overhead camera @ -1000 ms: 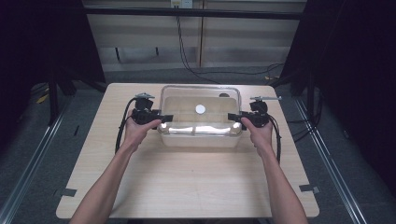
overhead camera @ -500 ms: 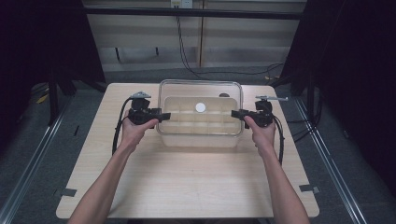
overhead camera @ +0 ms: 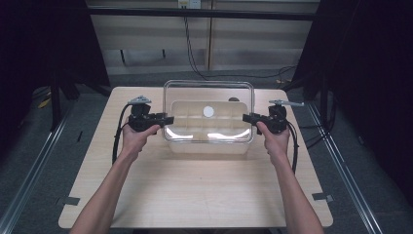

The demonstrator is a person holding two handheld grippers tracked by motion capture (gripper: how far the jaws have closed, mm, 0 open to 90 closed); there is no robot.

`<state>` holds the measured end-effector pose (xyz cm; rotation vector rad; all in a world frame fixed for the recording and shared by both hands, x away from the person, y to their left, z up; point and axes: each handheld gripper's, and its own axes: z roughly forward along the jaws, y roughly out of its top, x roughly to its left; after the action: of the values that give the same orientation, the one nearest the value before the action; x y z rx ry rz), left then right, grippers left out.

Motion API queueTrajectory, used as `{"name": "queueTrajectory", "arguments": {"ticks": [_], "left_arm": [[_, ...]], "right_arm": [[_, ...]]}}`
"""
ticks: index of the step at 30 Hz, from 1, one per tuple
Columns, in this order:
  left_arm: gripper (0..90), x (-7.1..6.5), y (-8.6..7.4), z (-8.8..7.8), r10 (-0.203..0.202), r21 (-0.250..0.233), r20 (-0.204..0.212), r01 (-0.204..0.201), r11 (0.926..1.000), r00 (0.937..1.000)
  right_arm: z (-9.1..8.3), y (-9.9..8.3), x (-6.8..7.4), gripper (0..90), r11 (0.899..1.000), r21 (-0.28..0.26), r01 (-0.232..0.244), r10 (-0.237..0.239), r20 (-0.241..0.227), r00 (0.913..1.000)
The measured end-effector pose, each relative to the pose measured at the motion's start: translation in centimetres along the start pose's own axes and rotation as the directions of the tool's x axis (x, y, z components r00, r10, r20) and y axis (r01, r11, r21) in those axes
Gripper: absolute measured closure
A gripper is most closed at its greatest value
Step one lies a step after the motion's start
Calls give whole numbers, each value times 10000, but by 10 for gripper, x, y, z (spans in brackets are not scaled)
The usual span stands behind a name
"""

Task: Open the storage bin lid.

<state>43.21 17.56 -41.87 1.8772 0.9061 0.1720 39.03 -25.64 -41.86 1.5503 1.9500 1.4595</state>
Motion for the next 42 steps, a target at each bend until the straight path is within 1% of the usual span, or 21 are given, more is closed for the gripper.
{"name": "queueTrajectory", "arguments": {"ticks": [3, 6, 9, 10, 11, 12, 14, 18, 23, 24, 25, 30, 34, 35, 38, 42], "left_arm": [[580, -2, 0, -4, 108, -15, -6, -108, 9999, 9999], [601, -2, -2, -8, 163, -124, 88, -162, 9998, 9998], [630, -4, -3, -14, 247, -339, 199, -240, 9991, 9995], [640, -5, -4, -15, 280, -406, 185, -272, 9988, 9994], [648, -6, -4, -16, 300, -440, 156, -292, 9986, 9994], [651, -7, -4, -18, 358, -493, 137, -351, 9982, 9993], [659, -8, -5, -19, 326, -576, 180, -315, 9978, 9993], [673, -10, -7, -22, 364, -701, 161, -351, 9969, 9992], [685, -13, -6, -27, 597, -700, 77, -590, 9958, 9982], [687, -14, -6, -28, 603, -741, 74, -595, 9955, 9982], [688, -14, -6, -29, 589, -762, 73, -582, 9954, 9982], [696, -16, -7, -31, 620, -819, 66, -612, 9948, 9981], [698, -18, -7, -32, 664, -788, 130, -652, 9948, 9977], [699, -19, -7, -32, 628, -817, 135, -615, 9948, 9979], [702, -22, -7, -33, 721, -846, 200, -702, 9939, 9972], [702, -26, -7, -33, 777, -851, 213, -757, 9935, 9967]], "right_arm": [[-3, 0, 1, 601, 10000, -97, -11, 10, -105, 9999], [-7, 1, 3, 622, 9998, -215, 21, -25, -177, 9998], [-11, 1, 4, 642, 9993, -362, 69, -80, -322, 9995], [-14, 0, 5, 648, 9989, -423, 200, -214, -341, 9992], [-15, 0, 6, 654, 9986, -495, 189, -208, -394, 9990], [-16, -1, 6, 657, 9984, -524, 188, -210, -415, 9989], [-19, -1, 7, 663, 9981, -579, 194, -219, -425, 9989], [-22, -1, 10, 666, 9974, -632, 345, -370, -401, 9985], [-25, -3, 12, 675, 9964, -756, 385, -423, -494, 9979], [-26, -3, 13, 676, 9964, -766, 349, -390, -524, 9979], [-27, -3, 13, 676, 9960, -789, 425, -465, -502, 9977], [-31, -4, 16, 679, 9945, -919, 511, -565, -572, 9968], [-34, -6, 16, 682, 9933, -1051, 471, -535, -591, 9968], [-35, -6, 16, 683, 9931, -1085, 435, -506, -631, 9967], [-40, -6, 15, 689, 9910, -1302, 299, -410, -835, 9957], [-45, -6, 15, 689, 9908, -1303, 366, -466, -751, 9961]]}}
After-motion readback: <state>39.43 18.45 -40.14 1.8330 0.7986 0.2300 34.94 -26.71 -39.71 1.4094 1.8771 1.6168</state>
